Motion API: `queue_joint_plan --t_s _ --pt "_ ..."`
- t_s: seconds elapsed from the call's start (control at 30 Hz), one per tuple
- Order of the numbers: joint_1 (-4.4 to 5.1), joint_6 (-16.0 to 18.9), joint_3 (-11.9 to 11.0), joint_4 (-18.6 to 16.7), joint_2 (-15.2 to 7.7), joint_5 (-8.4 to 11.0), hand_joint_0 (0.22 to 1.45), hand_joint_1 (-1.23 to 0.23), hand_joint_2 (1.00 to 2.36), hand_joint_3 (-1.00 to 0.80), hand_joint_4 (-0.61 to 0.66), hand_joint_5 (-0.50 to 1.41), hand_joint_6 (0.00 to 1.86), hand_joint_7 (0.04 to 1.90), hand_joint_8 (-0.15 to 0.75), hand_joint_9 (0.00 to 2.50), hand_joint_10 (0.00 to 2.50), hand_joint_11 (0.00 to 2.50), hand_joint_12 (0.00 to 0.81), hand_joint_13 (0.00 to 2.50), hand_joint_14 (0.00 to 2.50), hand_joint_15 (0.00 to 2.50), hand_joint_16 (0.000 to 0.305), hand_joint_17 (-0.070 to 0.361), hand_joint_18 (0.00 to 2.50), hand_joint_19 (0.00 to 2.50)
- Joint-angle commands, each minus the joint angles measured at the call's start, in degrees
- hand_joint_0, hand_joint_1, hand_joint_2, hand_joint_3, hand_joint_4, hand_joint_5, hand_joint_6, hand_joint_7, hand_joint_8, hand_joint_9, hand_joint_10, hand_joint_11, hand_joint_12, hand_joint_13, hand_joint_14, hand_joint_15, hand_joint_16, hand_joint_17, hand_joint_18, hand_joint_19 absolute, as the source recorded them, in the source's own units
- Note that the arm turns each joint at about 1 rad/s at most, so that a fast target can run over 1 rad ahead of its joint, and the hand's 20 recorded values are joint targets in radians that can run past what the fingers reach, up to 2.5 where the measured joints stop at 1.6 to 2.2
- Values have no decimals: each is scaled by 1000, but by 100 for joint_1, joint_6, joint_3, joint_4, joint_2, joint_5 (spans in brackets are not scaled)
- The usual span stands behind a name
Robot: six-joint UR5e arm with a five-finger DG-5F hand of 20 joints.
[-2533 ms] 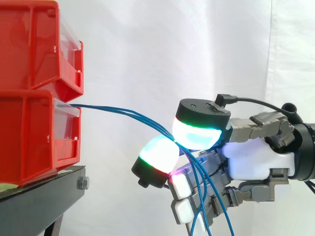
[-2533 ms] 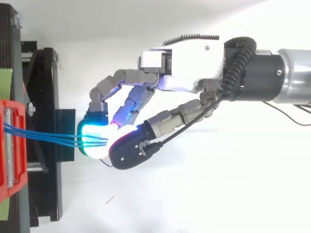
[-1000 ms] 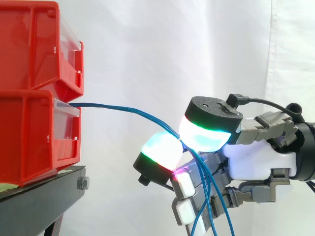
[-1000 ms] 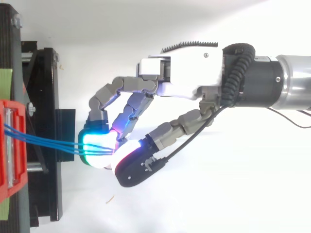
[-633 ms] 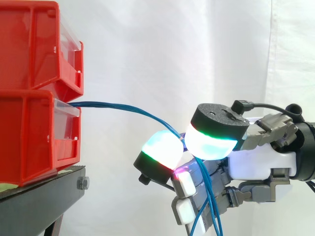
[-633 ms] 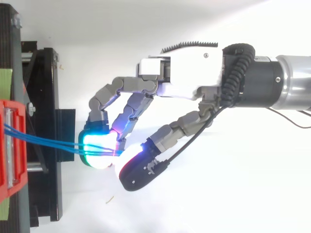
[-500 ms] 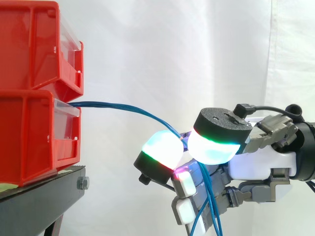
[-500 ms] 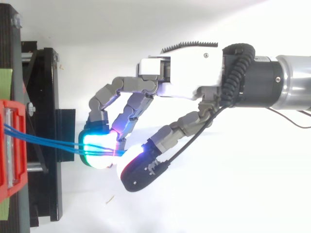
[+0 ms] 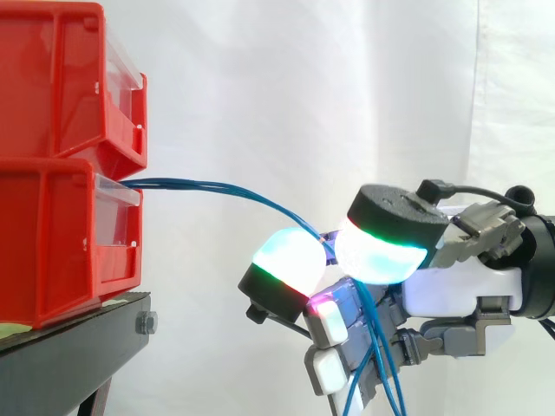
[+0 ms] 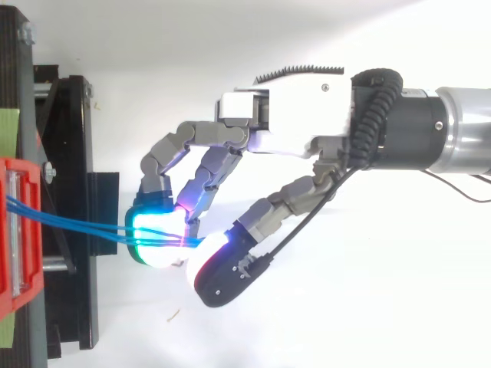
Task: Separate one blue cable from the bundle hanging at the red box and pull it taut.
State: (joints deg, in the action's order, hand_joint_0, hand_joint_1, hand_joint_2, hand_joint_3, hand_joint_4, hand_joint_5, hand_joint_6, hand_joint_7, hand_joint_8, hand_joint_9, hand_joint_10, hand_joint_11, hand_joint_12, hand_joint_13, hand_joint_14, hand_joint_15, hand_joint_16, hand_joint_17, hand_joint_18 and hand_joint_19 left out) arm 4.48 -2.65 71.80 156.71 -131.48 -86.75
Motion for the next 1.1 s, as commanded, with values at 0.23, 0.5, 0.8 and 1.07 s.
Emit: queue_joint_plan --t_s 0.23,0.5,0.8,1.07 --pt "0 1 1 26 0 0 575 -738 1000 -500 184 -176 842 999 334 991 16 643 341 959 15 421 38 85 933 390" --pt "9 10 1 18 0 9 625 -811 1012 -212 41 -166 877 1181 356 999 15 643 365 973 14 418 42 95 970 380" --pt "18 10 1 26 0 18 794 -942 1003 -448 27 -191 922 1114 319 954 14 663 340 949 15 417 38 86 935 354" --pt "35 -8 1 35 0 27 596 -872 1000 -500 127 -179 904 1107 326 978 16 672 344 945 15 423 38 85 942 391"
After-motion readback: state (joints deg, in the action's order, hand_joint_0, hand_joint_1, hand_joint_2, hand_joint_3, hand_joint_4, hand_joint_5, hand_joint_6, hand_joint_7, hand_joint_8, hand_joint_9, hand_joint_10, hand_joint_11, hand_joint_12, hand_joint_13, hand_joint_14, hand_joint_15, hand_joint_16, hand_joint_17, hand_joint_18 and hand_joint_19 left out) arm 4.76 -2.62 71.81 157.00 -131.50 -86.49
